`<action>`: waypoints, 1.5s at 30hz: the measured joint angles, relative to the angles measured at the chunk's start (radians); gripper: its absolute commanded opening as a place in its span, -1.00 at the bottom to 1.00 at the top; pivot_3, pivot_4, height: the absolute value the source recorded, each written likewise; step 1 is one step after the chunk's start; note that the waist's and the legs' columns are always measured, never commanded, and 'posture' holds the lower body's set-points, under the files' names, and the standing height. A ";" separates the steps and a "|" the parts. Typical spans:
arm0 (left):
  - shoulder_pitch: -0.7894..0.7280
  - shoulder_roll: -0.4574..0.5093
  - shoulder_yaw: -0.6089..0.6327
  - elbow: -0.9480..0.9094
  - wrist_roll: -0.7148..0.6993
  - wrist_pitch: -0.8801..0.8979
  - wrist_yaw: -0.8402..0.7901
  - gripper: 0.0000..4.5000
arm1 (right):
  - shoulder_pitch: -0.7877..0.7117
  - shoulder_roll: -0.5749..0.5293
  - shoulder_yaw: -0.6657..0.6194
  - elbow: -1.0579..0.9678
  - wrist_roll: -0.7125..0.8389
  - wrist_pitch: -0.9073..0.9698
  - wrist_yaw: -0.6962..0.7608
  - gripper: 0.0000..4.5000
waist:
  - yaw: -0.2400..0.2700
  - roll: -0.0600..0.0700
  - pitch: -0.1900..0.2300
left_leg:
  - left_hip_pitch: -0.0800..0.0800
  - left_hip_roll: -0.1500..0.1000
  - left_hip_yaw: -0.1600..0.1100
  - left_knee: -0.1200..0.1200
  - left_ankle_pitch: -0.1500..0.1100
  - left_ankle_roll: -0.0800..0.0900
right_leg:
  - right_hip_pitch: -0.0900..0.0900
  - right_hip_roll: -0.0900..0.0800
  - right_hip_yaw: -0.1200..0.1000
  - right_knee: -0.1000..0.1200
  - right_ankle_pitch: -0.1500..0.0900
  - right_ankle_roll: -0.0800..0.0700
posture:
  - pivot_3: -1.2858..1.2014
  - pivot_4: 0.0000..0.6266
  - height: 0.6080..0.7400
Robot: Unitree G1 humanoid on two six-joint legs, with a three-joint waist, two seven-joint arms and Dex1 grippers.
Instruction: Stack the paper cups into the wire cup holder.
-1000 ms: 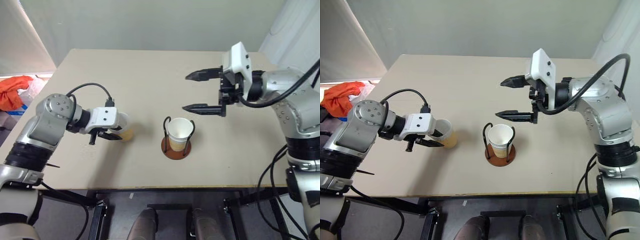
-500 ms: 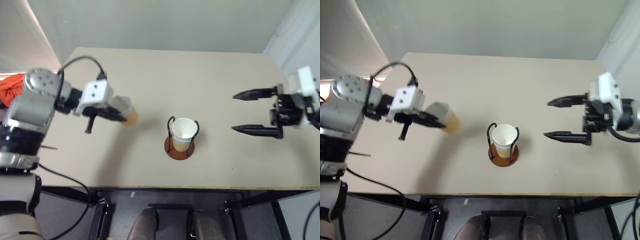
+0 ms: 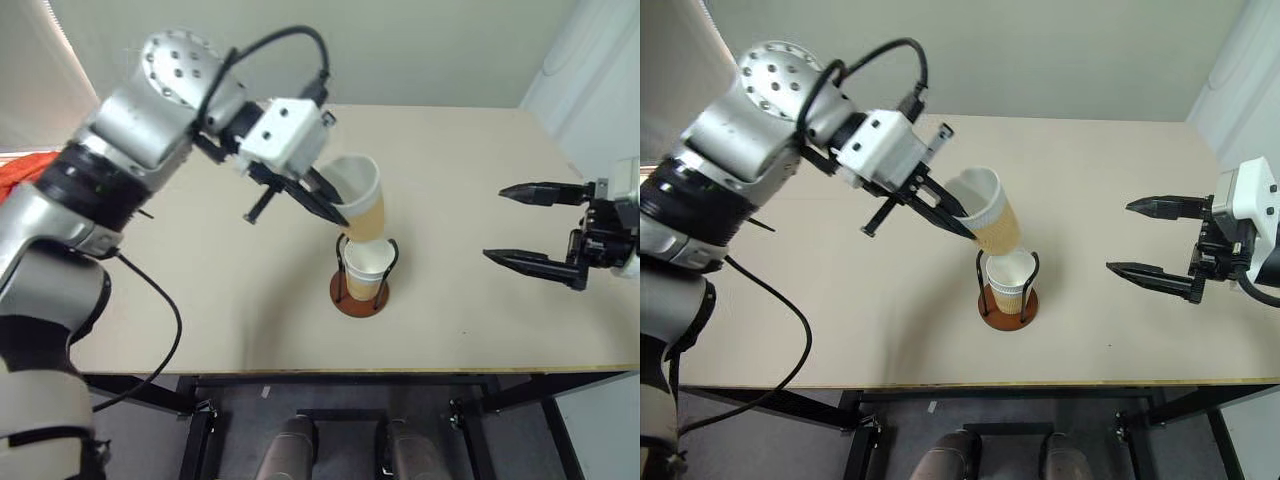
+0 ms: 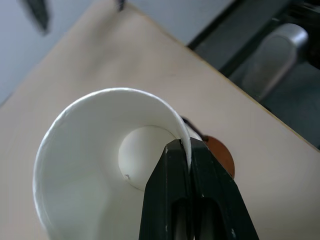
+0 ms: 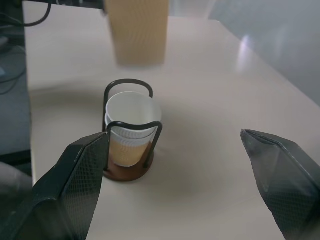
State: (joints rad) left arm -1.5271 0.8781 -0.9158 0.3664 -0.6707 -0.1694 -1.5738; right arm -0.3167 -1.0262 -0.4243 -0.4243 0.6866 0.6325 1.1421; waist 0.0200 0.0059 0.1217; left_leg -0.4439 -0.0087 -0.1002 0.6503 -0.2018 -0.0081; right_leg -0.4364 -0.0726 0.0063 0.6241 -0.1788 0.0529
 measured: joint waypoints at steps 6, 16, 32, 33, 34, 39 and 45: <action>-0.049 -0.082 -0.126 0.127 0.003 -0.153 0.000 -0.99 | 0.082 -0.011 -0.082 -0.080 0.038 0.052 -0.052 1.00 | 0.011 0.000 0.000 | -0.007 0.000 -0.001 0.003 0.001 -0.005 | -0.001 0.000 -0.001 -0.005 0.000 0.007 | 0.03 -0.52 1.00; -0.068 -0.159 -0.199 0.188 -0.019 -0.251 -0.001 -0.99 | 0.211 -0.016 -0.207 -0.193 0.084 0.116 -0.124 1.00 | 0.026 0.001 0.000 | -0.015 0.000 0.003 0.017 -0.012 0.000 | 0.000 -0.002 -0.001 -0.014 0.007 0.020 | 0.03 -0.52 1.00; -0.084 -0.192 -0.204 0.211 0.031 -0.276 -0.001 0.27 | 0.241 -0.021 -0.229 -0.211 0.106 0.122 -0.163 1.00 | 0.030 0.001 0.000 | -0.012 0.000 0.006 0.018 -0.011 0.002 | 0.002 -0.001 0.000 -0.013 0.008 0.020 | 0.03 -0.52 1.00; -0.082 -0.199 -0.199 0.223 0.046 -0.281 -0.001 0.42 | 0.241 -0.021 -0.229 -0.210 0.106 0.120 -0.163 1.00 | 0.030 0.001 0.000 | -0.012 0.000 0.006 0.018 -0.011 0.002 | 0.002 -0.001 0.000 -0.013 0.008 0.020 | 0.03 -0.52 1.00; -0.080 -0.206 -0.191 0.236 0.056 -0.284 -0.001 0.57 | 0.239 -0.021 -0.229 -0.209 0.106 0.119 -0.163 1.00 | 0.030 0.001 0.000 | -0.012 0.000 0.006 0.018 -0.011 0.002 | 0.002 -0.001 0.001 -0.013 0.008 0.020 | 0.03 -0.52 1.00; -0.059 -0.244 -0.105 0.310 0.134 -0.287 -0.002 0.99 | 0.195 -0.022 -0.181 -0.178 0.104 0.096 -0.159 1.00 | 0.030 0.001 0.000 | -0.012 0.000 0.007 0.019 -0.011 0.002 | 0.002 -0.001 0.001 -0.013 0.008 0.021 | 0.03 -0.52 1.00; 0.081 -0.060 0.051 0.213 0.039 -0.054 -0.005 0.99 | 0.057 -0.022 0.018 -0.017 0.053 0.004 -0.106 1.00 | 0.006 0.004 -0.001 | -0.011 0.001 0.009 0.018 -0.010 0.002 | 0.000 0.002 0.002 -0.012 0.008 0.023 | 0.03 -0.52 1.00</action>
State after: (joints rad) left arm -1.4456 0.8180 -0.8646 0.5794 -0.6315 -0.2231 -1.5783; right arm -0.2596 -1.0478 -0.4065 -0.4415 0.7392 0.6369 1.0365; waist 0.0265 0.0096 0.1207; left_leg -0.4545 -0.0076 -0.0913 0.6679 -0.2114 -0.0063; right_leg -0.4363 -0.0706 0.0086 0.6118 -0.1707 0.0755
